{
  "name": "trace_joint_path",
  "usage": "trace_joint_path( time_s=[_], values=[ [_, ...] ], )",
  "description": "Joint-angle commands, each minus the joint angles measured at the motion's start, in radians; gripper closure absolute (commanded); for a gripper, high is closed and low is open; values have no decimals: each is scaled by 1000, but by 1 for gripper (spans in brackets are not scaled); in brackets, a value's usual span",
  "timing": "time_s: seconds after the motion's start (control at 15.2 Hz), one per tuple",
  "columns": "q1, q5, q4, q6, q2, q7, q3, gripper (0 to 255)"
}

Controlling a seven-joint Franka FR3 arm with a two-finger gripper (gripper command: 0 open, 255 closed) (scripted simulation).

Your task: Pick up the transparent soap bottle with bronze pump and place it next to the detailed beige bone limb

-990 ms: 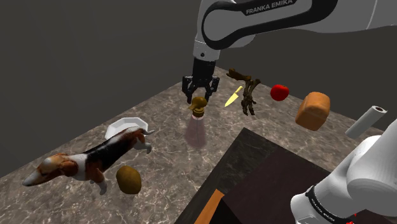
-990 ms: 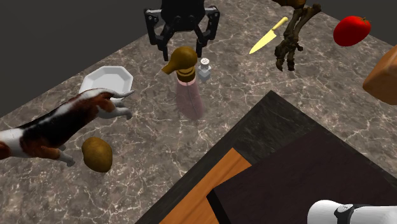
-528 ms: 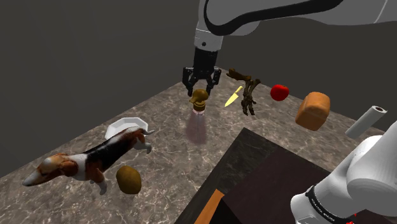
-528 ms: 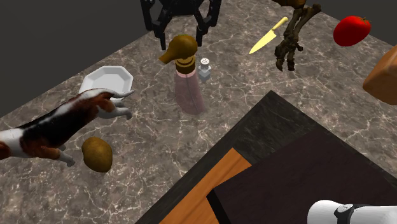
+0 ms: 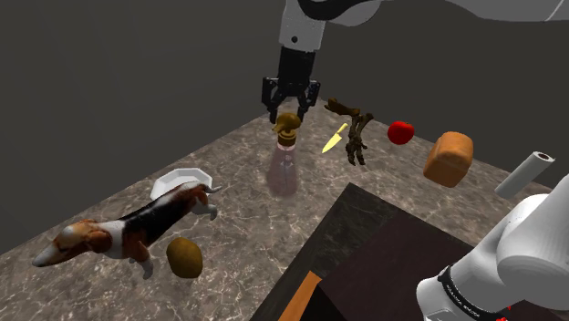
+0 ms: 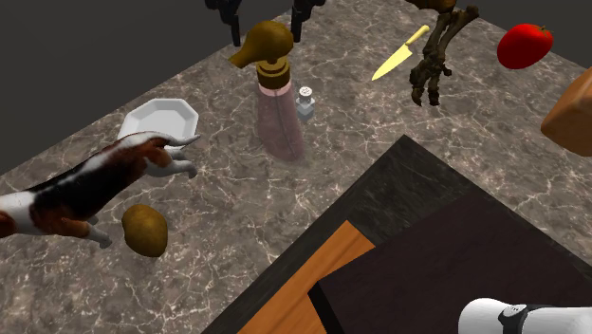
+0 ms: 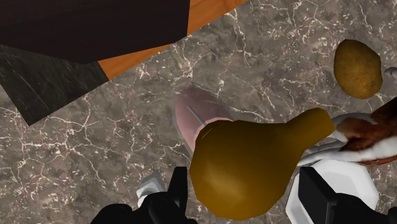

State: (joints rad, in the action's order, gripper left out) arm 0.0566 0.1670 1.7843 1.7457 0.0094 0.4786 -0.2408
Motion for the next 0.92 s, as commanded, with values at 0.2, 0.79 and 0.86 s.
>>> trace_joint_path(
  time_s=[0.2, 0.79, 0.86],
  values=[
    [-1, -2, -65, -65, 0, 9, 1, 255],
    [-1, -7, -209, -188, 19, 30, 1, 255],
    [-1, -8, -227, -203, 22, 32, 1, 255]
  ],
)
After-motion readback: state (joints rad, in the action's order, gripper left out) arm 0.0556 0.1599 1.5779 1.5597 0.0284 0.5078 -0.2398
